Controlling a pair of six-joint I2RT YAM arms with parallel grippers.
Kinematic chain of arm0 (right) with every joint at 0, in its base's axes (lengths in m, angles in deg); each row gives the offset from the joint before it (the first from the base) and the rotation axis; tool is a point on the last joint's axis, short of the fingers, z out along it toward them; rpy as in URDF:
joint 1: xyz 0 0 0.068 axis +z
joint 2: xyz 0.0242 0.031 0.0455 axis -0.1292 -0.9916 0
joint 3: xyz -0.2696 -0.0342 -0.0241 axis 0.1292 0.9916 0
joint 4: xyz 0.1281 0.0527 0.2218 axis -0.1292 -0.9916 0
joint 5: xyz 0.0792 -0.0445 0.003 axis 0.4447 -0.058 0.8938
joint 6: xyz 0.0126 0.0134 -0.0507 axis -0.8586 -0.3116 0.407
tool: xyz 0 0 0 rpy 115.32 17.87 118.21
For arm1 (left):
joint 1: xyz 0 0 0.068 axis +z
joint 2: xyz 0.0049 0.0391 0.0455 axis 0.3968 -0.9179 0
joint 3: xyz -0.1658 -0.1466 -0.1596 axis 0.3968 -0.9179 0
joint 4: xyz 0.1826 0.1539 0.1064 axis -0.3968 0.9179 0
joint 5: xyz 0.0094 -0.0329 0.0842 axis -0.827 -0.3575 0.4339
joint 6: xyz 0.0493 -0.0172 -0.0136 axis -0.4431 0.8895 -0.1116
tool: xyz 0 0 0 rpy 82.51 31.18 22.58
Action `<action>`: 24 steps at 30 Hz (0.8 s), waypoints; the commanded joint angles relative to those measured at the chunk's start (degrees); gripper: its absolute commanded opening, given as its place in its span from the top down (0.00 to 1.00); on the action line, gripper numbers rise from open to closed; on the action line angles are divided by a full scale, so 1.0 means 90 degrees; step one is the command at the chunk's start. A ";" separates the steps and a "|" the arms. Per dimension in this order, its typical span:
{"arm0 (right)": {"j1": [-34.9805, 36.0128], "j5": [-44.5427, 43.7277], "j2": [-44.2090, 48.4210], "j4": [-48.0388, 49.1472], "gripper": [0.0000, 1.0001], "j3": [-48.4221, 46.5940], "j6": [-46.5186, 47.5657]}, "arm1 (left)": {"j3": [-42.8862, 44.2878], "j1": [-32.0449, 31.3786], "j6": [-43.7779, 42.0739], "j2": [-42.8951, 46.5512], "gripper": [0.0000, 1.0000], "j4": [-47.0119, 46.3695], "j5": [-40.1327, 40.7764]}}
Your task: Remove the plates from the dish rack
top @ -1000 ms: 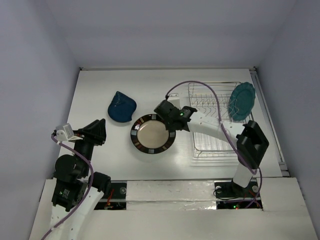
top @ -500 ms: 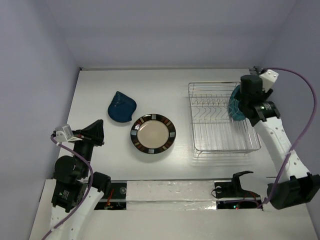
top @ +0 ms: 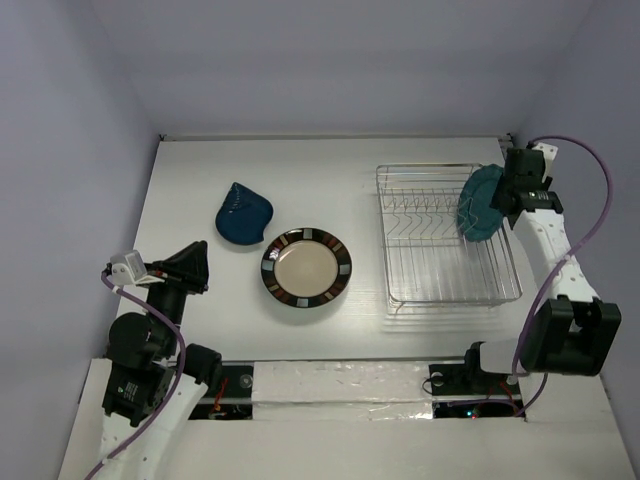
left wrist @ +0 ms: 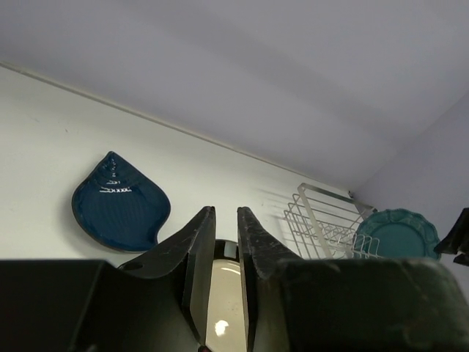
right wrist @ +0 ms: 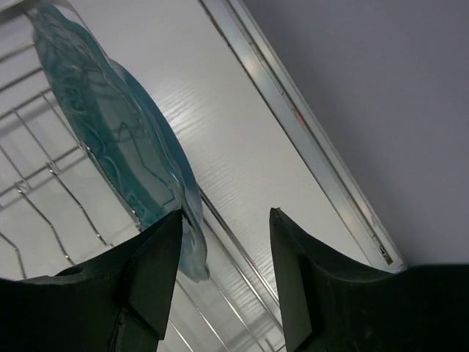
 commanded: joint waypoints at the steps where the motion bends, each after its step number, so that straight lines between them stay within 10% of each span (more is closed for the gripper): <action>1: -0.0129 0.0408 -0.0177 0.0211 0.43 -0.0361 0.0413 | 0.0122 -0.0048 0.0011 0.0030 0.84 -0.0201 -0.0026; 7: -0.0129 0.0486 -0.0929 0.0280 0.49 -0.0498 0.0598 | 0.0103 -0.0048 -0.0008 0.0010 0.82 -0.0240 -0.0026; 16: -0.0129 0.0145 -0.1233 0.0114 0.99 -0.0811 0.0823 | 0.0083 -0.0048 0.0001 0.0010 0.79 -0.0260 -0.0026; 24: 0.0076 -0.0031 -0.0803 -0.0100 1.00 -0.1249 0.1008 | 0.0074 -0.0048 0.0021 0.0010 0.77 -0.0279 -0.0026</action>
